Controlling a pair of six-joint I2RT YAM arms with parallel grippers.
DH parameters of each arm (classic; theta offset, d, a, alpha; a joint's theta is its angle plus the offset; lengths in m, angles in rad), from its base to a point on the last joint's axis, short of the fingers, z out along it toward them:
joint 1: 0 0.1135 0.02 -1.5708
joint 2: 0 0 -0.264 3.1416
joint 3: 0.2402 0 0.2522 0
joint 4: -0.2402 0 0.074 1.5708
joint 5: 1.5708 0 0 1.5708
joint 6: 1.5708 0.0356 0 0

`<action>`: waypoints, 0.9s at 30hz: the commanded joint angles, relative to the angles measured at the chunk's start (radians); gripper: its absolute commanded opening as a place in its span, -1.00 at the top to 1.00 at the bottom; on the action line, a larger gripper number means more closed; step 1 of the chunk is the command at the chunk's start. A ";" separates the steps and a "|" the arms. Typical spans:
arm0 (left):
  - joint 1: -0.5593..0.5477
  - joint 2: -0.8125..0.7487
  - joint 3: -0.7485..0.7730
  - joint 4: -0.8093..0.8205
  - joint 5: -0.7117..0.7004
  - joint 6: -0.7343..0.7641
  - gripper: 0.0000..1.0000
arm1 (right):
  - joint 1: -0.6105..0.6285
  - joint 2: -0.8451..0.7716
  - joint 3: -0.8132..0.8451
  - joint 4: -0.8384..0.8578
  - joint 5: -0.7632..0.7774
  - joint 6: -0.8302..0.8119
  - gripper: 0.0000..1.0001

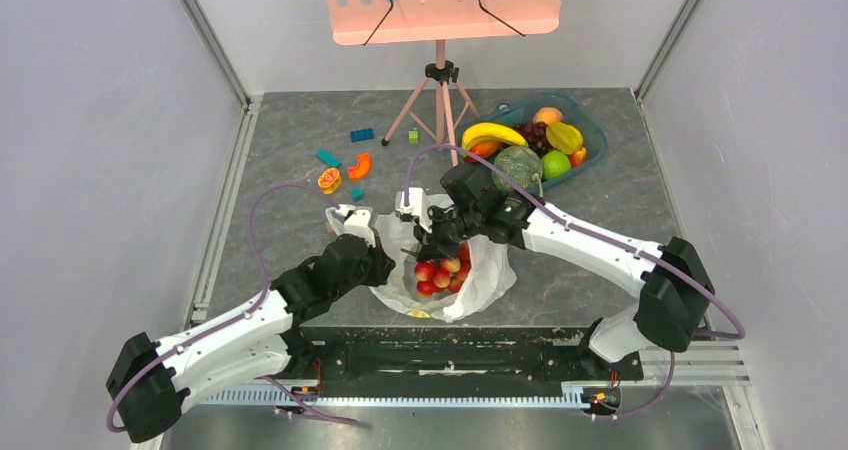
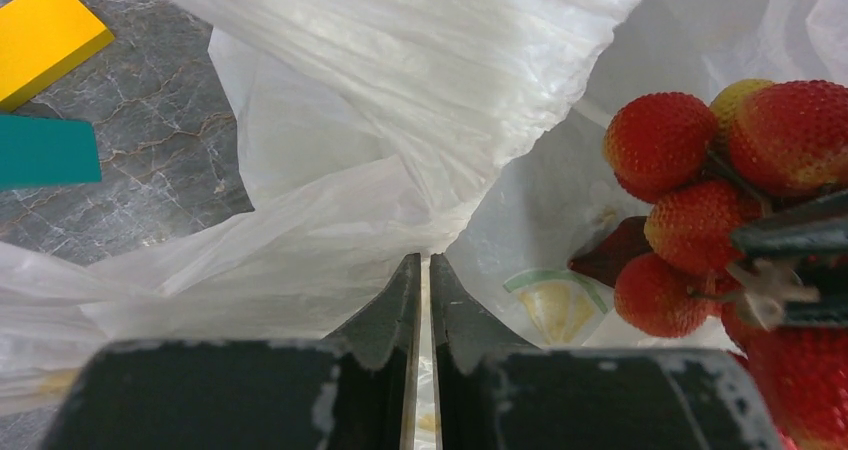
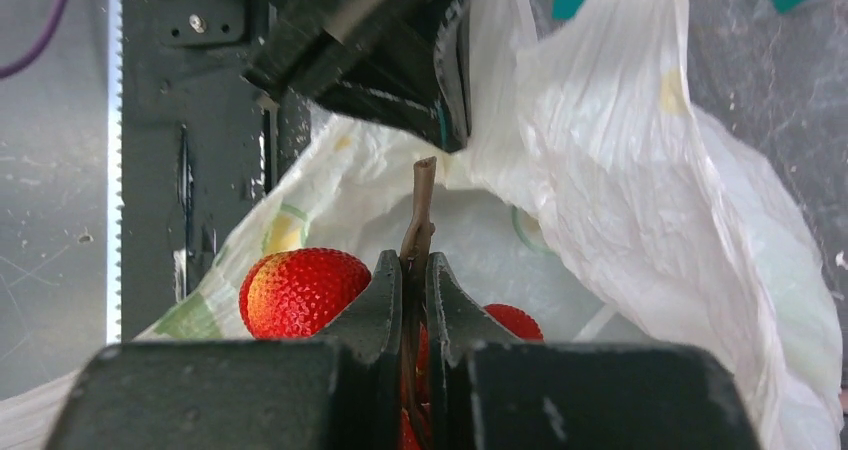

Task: Take the fake fruits out of the plastic bag
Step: Take out the fake fruit from the plastic bag.

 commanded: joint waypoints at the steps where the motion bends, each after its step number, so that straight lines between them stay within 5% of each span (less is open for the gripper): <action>1: 0.005 -0.005 0.005 0.010 -0.016 -0.029 0.75 | 0.028 -0.058 -0.011 0.163 -0.030 0.056 1.00; 16: 0.005 -0.023 -0.006 0.004 -0.014 -0.031 0.76 | 0.039 -0.101 0.033 0.365 0.062 0.219 1.00; 27: 0.006 -0.022 0.007 -0.013 -0.012 -0.016 0.76 | 0.039 -0.243 0.070 0.450 0.316 0.352 1.00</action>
